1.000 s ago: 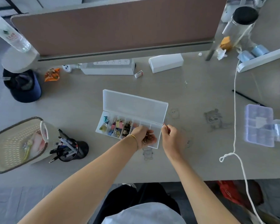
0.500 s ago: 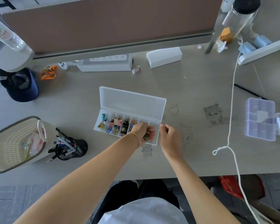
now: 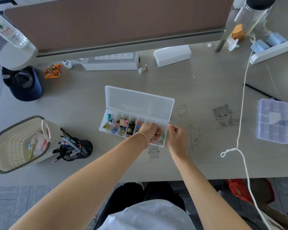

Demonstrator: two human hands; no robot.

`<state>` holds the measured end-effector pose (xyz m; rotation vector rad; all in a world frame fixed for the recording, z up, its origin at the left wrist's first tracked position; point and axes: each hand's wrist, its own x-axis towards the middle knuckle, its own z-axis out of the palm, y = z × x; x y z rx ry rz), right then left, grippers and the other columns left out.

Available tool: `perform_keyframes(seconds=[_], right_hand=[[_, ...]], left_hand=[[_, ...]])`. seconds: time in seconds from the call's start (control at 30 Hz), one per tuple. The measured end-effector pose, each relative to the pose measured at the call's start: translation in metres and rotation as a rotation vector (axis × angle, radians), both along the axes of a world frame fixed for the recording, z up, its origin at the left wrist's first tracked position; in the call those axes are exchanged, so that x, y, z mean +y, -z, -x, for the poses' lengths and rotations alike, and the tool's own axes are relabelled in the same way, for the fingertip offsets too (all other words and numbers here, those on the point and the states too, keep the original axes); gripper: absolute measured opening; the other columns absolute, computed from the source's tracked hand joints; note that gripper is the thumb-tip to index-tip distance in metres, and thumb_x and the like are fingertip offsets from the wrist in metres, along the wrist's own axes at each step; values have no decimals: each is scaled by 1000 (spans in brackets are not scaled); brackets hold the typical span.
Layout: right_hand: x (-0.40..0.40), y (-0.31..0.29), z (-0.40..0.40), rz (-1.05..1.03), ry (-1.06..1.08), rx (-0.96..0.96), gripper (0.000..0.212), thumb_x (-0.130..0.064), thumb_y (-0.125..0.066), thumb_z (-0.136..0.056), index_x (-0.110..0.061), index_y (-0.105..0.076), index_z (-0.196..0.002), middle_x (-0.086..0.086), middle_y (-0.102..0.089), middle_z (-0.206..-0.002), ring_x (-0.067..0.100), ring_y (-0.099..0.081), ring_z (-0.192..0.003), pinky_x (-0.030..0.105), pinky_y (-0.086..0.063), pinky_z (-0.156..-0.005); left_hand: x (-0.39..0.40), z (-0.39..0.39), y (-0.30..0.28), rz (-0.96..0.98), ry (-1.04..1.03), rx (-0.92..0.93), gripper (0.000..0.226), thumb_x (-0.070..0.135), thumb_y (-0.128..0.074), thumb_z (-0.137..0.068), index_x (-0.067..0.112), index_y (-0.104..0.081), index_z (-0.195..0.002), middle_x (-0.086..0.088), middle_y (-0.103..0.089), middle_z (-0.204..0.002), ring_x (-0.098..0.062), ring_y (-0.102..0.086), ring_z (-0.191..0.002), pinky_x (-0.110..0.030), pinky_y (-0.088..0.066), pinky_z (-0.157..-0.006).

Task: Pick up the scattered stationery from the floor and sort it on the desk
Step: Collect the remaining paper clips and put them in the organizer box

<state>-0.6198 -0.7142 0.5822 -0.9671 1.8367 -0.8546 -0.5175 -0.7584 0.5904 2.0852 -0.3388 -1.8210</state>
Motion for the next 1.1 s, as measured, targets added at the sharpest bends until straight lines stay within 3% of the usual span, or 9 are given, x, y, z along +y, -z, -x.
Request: perform_keyframes(seconds=[0.13,0.23,0.3,0.37,0.5,0.6,0.7,0.93,1.1], right_hand=[[0,-1,-2,-33,25,-52,46,-16,-50,-94,-16,-30,-52,-9,-27,-43,10,-25,-44,29,-21,-47],[-1,1,-6,-66,65,-131,37,-25,-48,-87,-15,-35,-54,0,-32,-51,16,-29,-53,31,-24,-54],[-1,1,-8,-96,81,-161,38,-23,-50,-88,-17,-35,-53,-1,-32,-52,17,-29,-54,30,-24,-54],[-3,0,-9,-136,103,-205,41,-20,-51,-90,-18,-35,-52,-3,-32,-51,15,-28,-52,28,-22,-51],[-5,-7,-14,-237,178,-332,31,-14,-45,-90,-14,-42,-59,-3,-37,-51,18,-35,-52,22,-27,-49],[-10,-7,-15,-486,229,-496,35,-12,-42,-94,-15,-41,-59,-7,-35,-39,11,-29,-31,16,-20,-33],[-14,-3,-13,-639,226,-645,37,-17,-42,-96,-19,-38,-59,-6,-29,-43,9,-22,-33,16,-15,-33],[-25,6,-10,-714,304,-1086,33,-13,-35,-98,-15,-44,-66,-3,-36,-49,10,-32,-33,19,-22,-30],[-23,1,-13,-797,443,-1273,27,-7,-34,-92,-12,-50,-71,-1,-44,-65,12,-39,-44,19,-30,-35]], left_hand=[[0,0,1,4,68,-19,8,6,-59,-89,4,-66,-88,-14,-67,-90,-28,-64,-85,-39,-56,-86],[1,0,-1,13,102,-11,27,14,-56,-90,1,-67,-112,-14,-66,-104,-23,-60,-86,-37,-56,-86],[1,1,-5,16,128,6,35,22,-49,-94,3,-64,-119,-11,-62,-99,-22,-56,-82,-35,-51,-82],[1,2,-12,12,137,31,36,28,-43,-98,8,-62,-120,-6,-57,-92,-21,-53,-81,-33,-45,-79],[1,-2,-15,7,155,42,32,31,-39,-100,12,-59,-118,-7,-51,-101,-23,-46,-90,-34,-41,-79],[0,-6,-13,24,176,-4,23,27,-39,-98,13,-57,-104,-8,-53,-99,-25,-49,-87,-37,-48,-85],[1,-9,-11,46,167,-37,28,22,-41,-96,7,-62,-107,-10,-59,-96,-26,-56,-84,-40,-53,-89],[6,-11,-22,20,13,125,19,7,-41,-93,-1,-59,-90,-16,-63,-76,-26,-60,-56,-31,-57,-50],[6,-11,-14,90,-5,59,29,11,-42,-93,-5,-63,-107,-15,-64,-84,-20,-55,-52,-33,-54,-49]])
